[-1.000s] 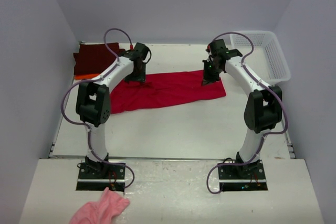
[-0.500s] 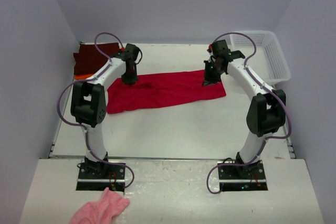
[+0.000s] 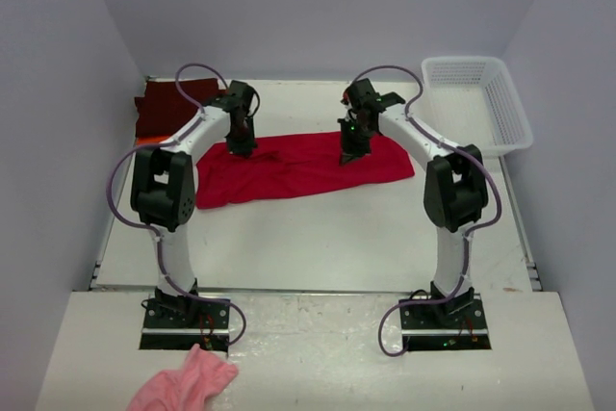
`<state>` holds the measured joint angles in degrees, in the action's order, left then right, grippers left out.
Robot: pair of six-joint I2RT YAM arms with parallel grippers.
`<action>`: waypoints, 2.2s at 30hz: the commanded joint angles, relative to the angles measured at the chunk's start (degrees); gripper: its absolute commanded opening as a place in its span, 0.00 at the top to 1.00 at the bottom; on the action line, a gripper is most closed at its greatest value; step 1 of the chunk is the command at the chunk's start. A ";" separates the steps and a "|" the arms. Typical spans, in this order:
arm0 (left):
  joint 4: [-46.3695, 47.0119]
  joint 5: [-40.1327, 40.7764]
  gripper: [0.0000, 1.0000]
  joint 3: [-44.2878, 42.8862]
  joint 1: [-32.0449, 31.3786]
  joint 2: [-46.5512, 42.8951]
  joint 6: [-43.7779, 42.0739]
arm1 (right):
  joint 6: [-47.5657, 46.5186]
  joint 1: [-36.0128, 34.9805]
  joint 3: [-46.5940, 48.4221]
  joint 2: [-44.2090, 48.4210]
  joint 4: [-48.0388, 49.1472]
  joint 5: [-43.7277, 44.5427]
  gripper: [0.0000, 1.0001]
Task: Fold and stack the t-shirts
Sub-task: Fold the other side of the tshirt into a rectangle
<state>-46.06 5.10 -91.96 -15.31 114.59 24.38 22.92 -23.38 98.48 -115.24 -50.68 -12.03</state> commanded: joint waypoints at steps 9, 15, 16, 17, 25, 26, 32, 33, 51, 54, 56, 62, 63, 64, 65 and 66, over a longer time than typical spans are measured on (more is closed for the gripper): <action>1.77 -10.90 1.00 -0.58 0.19 1.86 -1.97 | 4.15 -2.90 10.51 -10.79 -3.38 -2.47 1.00; 2.20 -12.92 1.00 -1.81 -0.60 3.62 -1.88 | 5.03 -2.90 10.33 -11.32 -3.64 -2.12 1.00; 2.21 -13.10 1.00 -2.08 -0.86 3.98 -1.97 | 5.12 -2.99 10.33 -11.67 -3.64 -2.29 1.00; 2.21 -13.36 1.00 -2.34 -0.95 4.24 -1.97 | 5.12 -2.99 10.42 -11.85 -3.73 -2.64 1.00; 2.29 -13.54 1.00 -5.94 -1.04 7.84 -1.79 | 5.30 -3.69 10.86 -13.17 -3.73 -2.91 1.00; 2.38 -13.63 1.00 -6.38 -1.04 8.19 -1.71 | 5.30 -3.78 10.86 -13.34 -3.73 -3.00 1.00; 2.82 -13.72 1.00 -9.55 -1.04 10.74 -1.35 | 4.95 -4.40 10.51 -14.22 -4.26 -2.38 1.00; 2.56 -13.46 1.00 -10.59 -1.04 11.53 -1.35 | 4.86 -4.31 10.51 -14.40 -4.17 -2.38 1.00; 0.80 -5.37 1.00 -24.23 -0.95 14.09 -5.39 | 3.71 -5.54 9.02 -12.91 -4.52 -0.98 1.00; 2.90 -2.21 1.00 -17.66 -1.65 6.38 -5.31 | 3.54 -5.72 7.52 -8.96 -3.73 0.43 1.00; 5.10 0.16 1.00 -10.45 -2.00 -1.27 -5.40 | 3.02 -5.72 6.82 -6.76 -3.38 1.92 1.00; -3.76 2.89 1.00 -5.51 -2.09 -6.30 -7.24 | 2.31 -5.45 8.48 -7.01 -5.57 5.61 1.00; -4.55 2.98 1.00 -4.46 -2.00 -6.39 -7.42 | 2.13 -5.45 8.57 -6.93 -5.49 5.88 1.00; -4.13 3.07 1.00 -3.50 -2.00 -7.00 -7.59 | 1.96 -5.37 8.84 -6.93 -5.49 6.05 1.00; -3.77 3.07 1.00 -2.44 -1.92 -7.53 -7.42 | 1.52 -5.28 9.80 -7.01 -5.40 7.19 1.00; -3.42 2.90 1.00 -1.56 -1.83 -7.88 -7.16 | 1.17 -5.10 10.59 -7.71 -5.49 7.89 1.00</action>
<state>-46.89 6.44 -96.77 -17.26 107.11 18.81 25.63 -28.58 105.71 -124.55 -55.20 -7.57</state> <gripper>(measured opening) 0.002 0.003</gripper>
